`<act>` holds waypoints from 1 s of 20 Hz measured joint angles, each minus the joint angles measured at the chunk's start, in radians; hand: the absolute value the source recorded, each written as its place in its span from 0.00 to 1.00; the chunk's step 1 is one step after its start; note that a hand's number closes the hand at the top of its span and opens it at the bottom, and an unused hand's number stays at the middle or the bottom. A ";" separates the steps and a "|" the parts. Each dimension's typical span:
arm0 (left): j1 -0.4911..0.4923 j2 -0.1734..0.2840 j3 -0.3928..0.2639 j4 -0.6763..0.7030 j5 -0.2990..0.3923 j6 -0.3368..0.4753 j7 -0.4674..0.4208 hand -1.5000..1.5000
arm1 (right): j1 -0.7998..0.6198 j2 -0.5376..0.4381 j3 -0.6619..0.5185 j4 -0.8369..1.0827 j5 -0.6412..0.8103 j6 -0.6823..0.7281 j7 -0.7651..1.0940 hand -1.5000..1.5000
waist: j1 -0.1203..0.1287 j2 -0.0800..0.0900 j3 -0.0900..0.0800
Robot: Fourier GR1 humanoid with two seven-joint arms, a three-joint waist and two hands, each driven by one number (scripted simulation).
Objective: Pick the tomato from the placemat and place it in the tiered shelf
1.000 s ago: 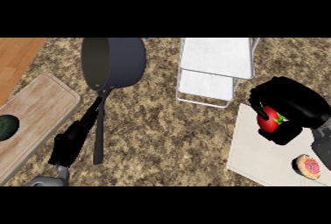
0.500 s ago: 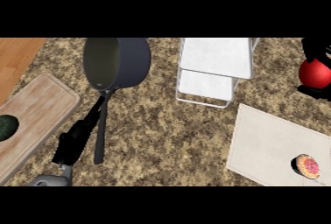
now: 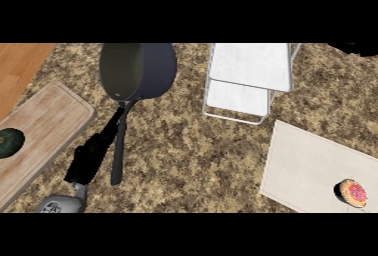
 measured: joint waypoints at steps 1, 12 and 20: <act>-0.001 0.001 0.002 0.003 0.002 -0.004 0.001 0.50 | -0.030 0.018 0.005 0.036 0.011 -0.006 -0.003 1.00 | -0.001 0.000 0.000; -0.001 -0.003 0.013 0.012 -0.003 0.001 -0.002 0.50 | -0.287 0.227 0.079 0.323 0.137 -0.089 -0.055 1.00 | -0.013 -0.001 -0.001; -0.001 -0.004 0.023 0.028 -0.009 0.003 -0.008 0.50 | -0.385 0.335 0.128 0.476 0.237 -0.176 -0.097 1.00 | -0.032 -0.009 0.002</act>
